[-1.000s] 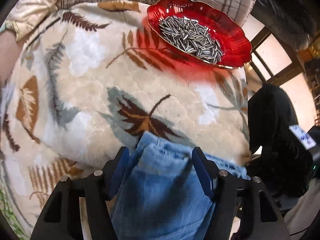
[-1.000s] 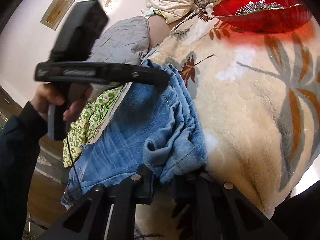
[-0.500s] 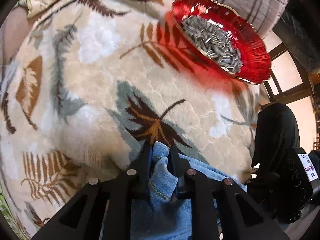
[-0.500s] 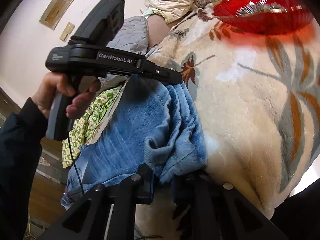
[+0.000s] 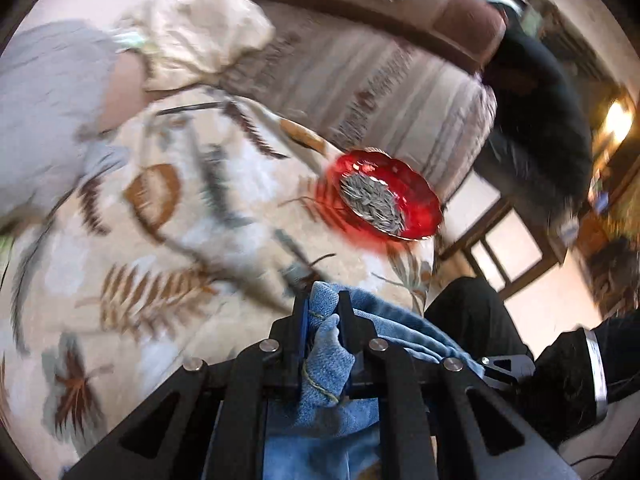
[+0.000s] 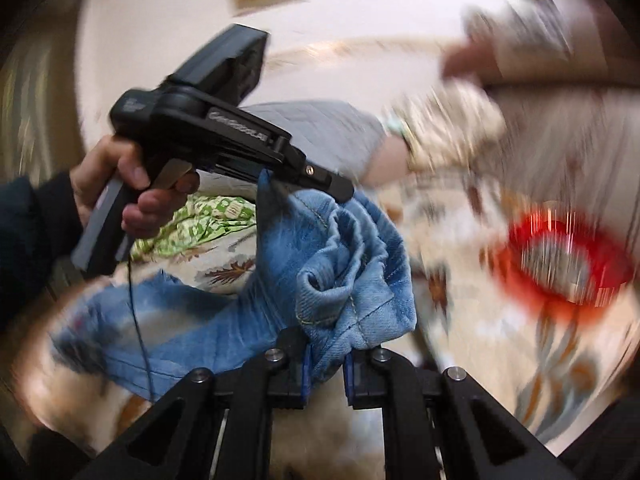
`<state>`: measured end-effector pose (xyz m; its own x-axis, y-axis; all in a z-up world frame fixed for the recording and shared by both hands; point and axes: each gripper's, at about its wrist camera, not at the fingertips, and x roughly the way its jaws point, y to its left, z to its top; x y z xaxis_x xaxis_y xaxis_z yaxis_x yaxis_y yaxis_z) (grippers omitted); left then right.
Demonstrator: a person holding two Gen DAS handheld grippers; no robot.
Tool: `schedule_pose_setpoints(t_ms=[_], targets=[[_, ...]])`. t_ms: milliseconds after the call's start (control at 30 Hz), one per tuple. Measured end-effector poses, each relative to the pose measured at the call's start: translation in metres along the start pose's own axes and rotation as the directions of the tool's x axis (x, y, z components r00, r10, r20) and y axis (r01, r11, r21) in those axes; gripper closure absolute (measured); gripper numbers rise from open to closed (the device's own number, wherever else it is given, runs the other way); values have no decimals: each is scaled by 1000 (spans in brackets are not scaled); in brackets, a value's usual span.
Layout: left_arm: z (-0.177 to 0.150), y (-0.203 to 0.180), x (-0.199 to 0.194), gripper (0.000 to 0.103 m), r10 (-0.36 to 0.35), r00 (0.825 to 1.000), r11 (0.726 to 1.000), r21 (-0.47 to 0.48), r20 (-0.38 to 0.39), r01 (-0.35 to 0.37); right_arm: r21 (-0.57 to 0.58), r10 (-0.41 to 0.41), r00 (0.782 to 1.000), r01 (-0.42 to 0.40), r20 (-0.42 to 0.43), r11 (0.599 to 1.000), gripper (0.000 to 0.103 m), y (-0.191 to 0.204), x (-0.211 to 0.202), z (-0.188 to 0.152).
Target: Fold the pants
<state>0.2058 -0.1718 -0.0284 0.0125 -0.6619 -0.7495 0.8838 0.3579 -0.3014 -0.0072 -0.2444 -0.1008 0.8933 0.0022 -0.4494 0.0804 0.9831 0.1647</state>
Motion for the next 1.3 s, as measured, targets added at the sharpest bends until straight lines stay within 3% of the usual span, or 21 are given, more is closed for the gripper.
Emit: schedule_pose_setpoints(t_ms=[100,233,400,533,600,633,667,700,767,800,833,933,1067,1133,1200,1233,1300], targets=[[-26,22,-23,90,31,999,999,-31,9,-31,-178,-17,999,26,50,984,91,49,0,2],[-66,62,-35,89,78,997,991,-104,-24,-80,-339,41,998,-25,38,940,91,108,12,-5],[-116,120,-28,89,104,990,962,-242,-90,-123,-374,112,981,-164,-156,913,91,158,60,-21],[-145,148,-9,86,111,984,937,-315,-140,-151,-357,117,942,-232,-315,905,88,173,100,-43],[-153,153,-5,84,107,985,929,-340,-135,-148,-357,106,943,-221,-315,908,86,174,108,-47],[-155,153,-8,84,104,987,927,-347,-120,-140,-373,99,946,-216,-309,902,82,176,108,-47],[-155,152,-10,77,103,988,928,-346,-115,-137,-381,102,946,-221,-308,898,80,176,107,-47],[-155,150,-14,63,129,984,926,-342,-119,-163,-394,109,944,-232,-310,889,72,177,105,-46],[-154,146,-31,33,168,981,909,-368,-102,-194,-430,120,945,-249,-305,868,43,179,93,-44],[-154,143,-47,30,170,983,900,-395,-70,-183,-443,123,950,-245,-286,863,21,176,81,-42],[-153,140,-59,28,178,983,896,-404,-49,-182,-445,135,959,-236,-248,864,16,169,67,-39],[-155,123,-97,17,223,975,880,-430,-6,-204,-422,221,954,-290,-204,859,14,137,27,-24],[-166,93,-120,16,240,971,856,-475,13,-205,-381,291,939,-340,-182,860,7,86,-3,-1],[-175,83,-119,16,246,969,824,-525,-9,-214,-354,334,922,-385,-197,852,3,64,1,17],[-186,79,-111,16,225,974,784,-588,-25,-196,-334,423,871,-487,-250,807,3,48,13,37],[-191,77,-104,16,212,977,761,-621,-31,-185,-331,464,833,-547,-301,769,3,40,27,49],[-196,73,-92,16,211,977,734,-653,-40,-185,-341,488,793,-602,-365,722,3,36,47,63]])
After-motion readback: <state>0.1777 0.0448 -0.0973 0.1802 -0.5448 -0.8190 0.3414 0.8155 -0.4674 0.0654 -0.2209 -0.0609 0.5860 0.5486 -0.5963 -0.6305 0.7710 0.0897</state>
